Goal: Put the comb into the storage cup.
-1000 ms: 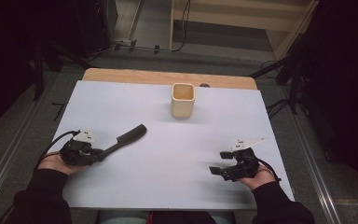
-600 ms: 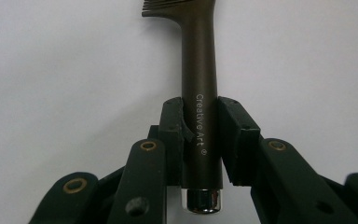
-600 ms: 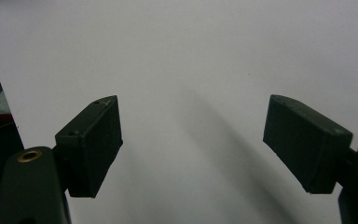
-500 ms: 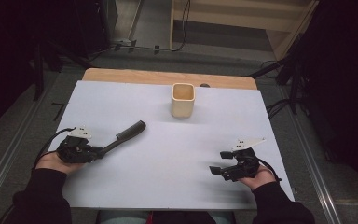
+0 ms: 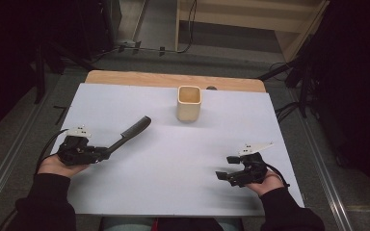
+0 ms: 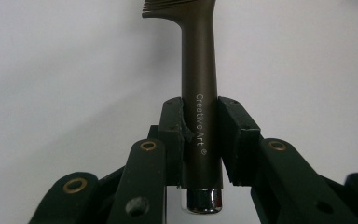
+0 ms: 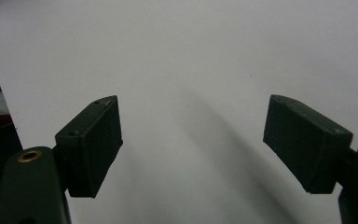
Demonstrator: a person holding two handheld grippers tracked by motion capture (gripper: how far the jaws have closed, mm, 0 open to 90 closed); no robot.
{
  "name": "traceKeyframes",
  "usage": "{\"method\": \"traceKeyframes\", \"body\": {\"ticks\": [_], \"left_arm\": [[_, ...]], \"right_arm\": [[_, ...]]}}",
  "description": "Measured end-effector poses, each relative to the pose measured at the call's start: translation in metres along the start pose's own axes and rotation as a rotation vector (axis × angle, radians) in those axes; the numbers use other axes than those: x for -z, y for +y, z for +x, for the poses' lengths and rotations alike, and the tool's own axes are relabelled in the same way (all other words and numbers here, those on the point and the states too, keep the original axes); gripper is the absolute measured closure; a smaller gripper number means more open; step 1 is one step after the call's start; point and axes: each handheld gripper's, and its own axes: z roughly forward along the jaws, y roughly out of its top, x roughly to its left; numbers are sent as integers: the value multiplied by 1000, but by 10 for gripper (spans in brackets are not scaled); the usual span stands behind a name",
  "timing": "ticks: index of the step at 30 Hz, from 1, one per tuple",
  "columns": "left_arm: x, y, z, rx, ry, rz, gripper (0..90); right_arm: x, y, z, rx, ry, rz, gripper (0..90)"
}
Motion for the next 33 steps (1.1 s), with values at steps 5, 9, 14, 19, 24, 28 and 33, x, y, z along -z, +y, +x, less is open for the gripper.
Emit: {"method": "traceKeyframes", "body": {"ticks": [5, 9, 14, 19, 24, 28, 33], "left_arm": [[2, 6, -6, 12, 1, -45, 731], [2, 11, -12, 26, -12, -80, 730], [-1, 19, -21, 24, -10, -115, 730], [-4, 30, -30, 22, -1, -166, 730], [-8, 38, -35, 37, -1, -208, 731], [-11, 42, -36, 74, 3, -228, 730], [-15, 46, -39, 92, 42, -266, 730]], "right_arm": [[0, 2, 2, -2, -3, -8, 175], [0, 2, 3, -2, -4, -8, 175], [0, 3, 5, -14, -36, -41, 175], [3, 9, 8, -55, -49, -73, 174], [3, 14, 14, -51, -46, -85, 175], [4, 21, 22, -63, -39, -111, 175], [3, 30, 33, -75, -49, -118, 174]]}}
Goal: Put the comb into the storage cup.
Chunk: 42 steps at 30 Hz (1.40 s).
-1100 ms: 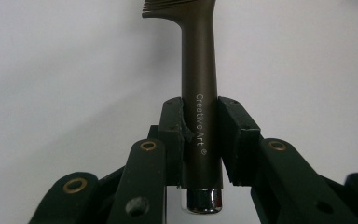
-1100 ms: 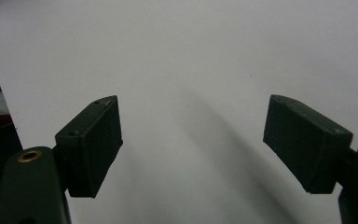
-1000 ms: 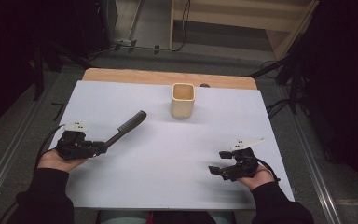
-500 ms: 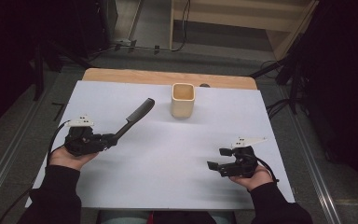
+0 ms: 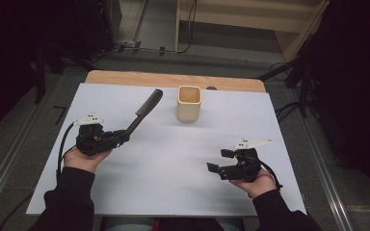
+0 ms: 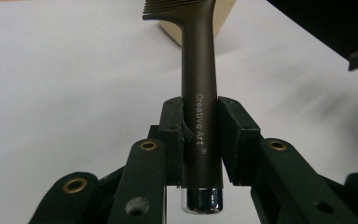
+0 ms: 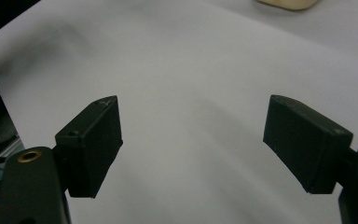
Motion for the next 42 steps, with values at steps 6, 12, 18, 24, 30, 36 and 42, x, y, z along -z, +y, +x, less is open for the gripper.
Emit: {"method": "traceKeyframes", "body": {"ticks": [6, 12, 18, 24, 30, 36, 42], "left_arm": [[-7, 3, -7, 12, 41, -42, 730], [-14, 5, -16, 28, 70, -92, 730], [-20, 5, -25, 18, 92, -119, 730], [-25, 3, -31, 16, 117, -146, 730], [-29, -1, -31, 18, 133, -194, 730], [-35, -4, -30, 32, 151, -226, 730], [-45, -4, -36, 39, 175, -269, 730]], "right_arm": [[-6, 10, 12, -9, 15, -13, 175], [-6, 22, 19, -34, 9, -57, 176], [-3, 34, 28, -40, -12, -102, 179], [-6, 50, 36, -46, -4, -130, 179], [-17, 67, 44, -37, -2, -145, 183], [-35, 82, 47, -40, -30, -136, 189], [-52, 97, 50, -57, -48, -121, 194]]}}
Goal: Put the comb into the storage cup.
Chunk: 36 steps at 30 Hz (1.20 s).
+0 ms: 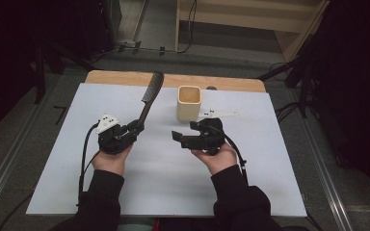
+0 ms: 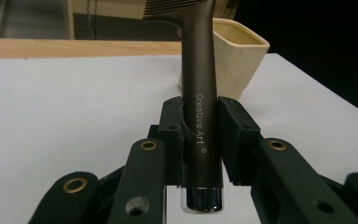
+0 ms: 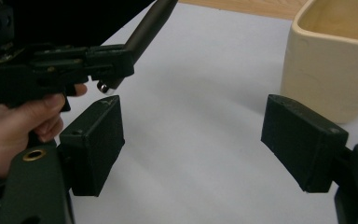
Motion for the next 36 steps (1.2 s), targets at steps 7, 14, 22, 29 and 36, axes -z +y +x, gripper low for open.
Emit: {"method": "traceKeyframes", "body": {"ticks": [7, 14, 22, 29, 36], "left_arm": [[-8, -7, -9, -19, 46, -53, 730], [-12, -11, -18, -8, 62, -106, 730], [-16, -13, -26, -3, 58, -122, 730], [-20, -19, -33, -1, 51, -111, 730], [-24, -25, -36, 7, 70, -120, 730]], "right_arm": [[-13, 11, 5, -21, -20, -1, 201], [-22, 22, 13, -41, -71, -29, 208], [-34, 35, 24, -38, -85, -16, 216], [-46, 40, 31, -27, -107, -13, 234], [-57, 45, 32, -65, -102, -27, 237]]}}
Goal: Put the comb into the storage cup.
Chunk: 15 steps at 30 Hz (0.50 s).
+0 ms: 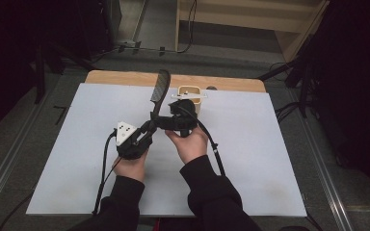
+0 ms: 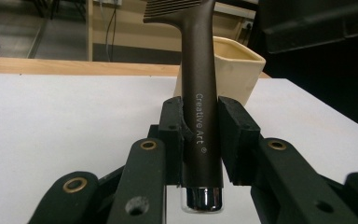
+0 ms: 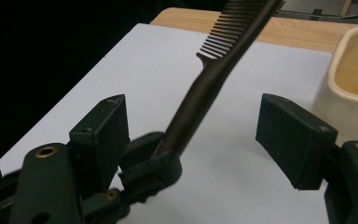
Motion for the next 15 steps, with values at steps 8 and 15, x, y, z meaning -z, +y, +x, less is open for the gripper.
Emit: {"method": "traceKeyframes", "body": {"ticks": [8, 15], "left_arm": [[1, -3, -4, -15, 24, -25, 730], [1, -5, -8, -23, 32, -49, 730]], "right_arm": [[-9, 5, 2, -13, -33, -10, 251], [-17, 6, 4, -29, -29, -11, 288]]}}
